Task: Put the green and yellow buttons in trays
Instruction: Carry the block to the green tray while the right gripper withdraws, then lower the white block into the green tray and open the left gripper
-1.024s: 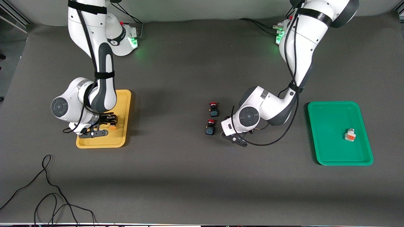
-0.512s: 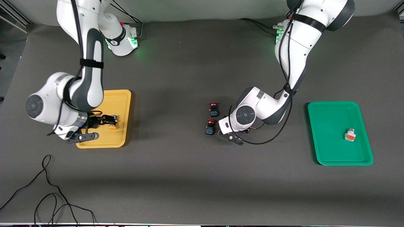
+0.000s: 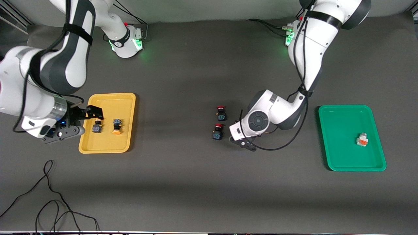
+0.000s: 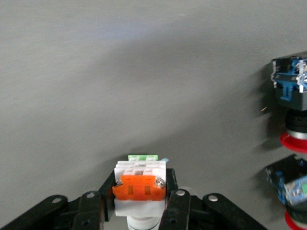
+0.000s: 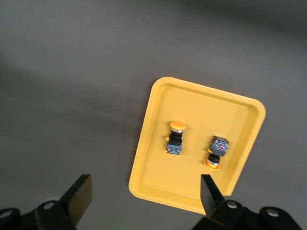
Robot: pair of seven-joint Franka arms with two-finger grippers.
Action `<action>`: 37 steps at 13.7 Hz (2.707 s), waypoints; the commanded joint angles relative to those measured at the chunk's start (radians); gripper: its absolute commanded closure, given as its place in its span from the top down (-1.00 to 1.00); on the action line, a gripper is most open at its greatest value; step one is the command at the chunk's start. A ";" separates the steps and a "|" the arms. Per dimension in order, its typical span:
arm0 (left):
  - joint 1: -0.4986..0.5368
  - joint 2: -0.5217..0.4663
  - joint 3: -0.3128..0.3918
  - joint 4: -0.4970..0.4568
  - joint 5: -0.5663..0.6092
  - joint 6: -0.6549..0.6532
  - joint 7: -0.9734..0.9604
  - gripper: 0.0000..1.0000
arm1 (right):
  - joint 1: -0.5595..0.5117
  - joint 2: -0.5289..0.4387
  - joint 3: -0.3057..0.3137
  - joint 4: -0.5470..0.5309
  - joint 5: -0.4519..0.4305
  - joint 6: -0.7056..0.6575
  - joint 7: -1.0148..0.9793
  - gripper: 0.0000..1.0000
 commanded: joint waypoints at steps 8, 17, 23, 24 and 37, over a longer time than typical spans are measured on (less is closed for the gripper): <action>0.246 -0.305 0.009 0.195 0.068 -0.598 -0.082 -1.00 | -0.407 -0.480 0.623 0.016 -0.492 -0.030 0.306 1.00; 0.564 -0.298 0.012 0.025 0.117 -0.361 0.323 -1.00 | -1.218 -0.603 1.377 -0.039 -0.580 -0.030 0.340 1.00; 0.636 -0.256 0.014 -0.236 0.180 0.062 0.324 -1.00 | -1.213 -0.634 1.376 -0.038 -0.582 -0.030 0.493 1.00; 0.644 -0.253 0.014 -0.286 0.189 0.138 0.324 -1.00 | -1.213 -0.637 1.374 -0.035 -0.582 -0.030 0.493 1.00; 0.687 -0.283 0.005 -0.279 0.188 0.060 0.324 0.99 | -1.207 -0.649 1.377 -0.042 -0.588 -0.030 0.501 1.00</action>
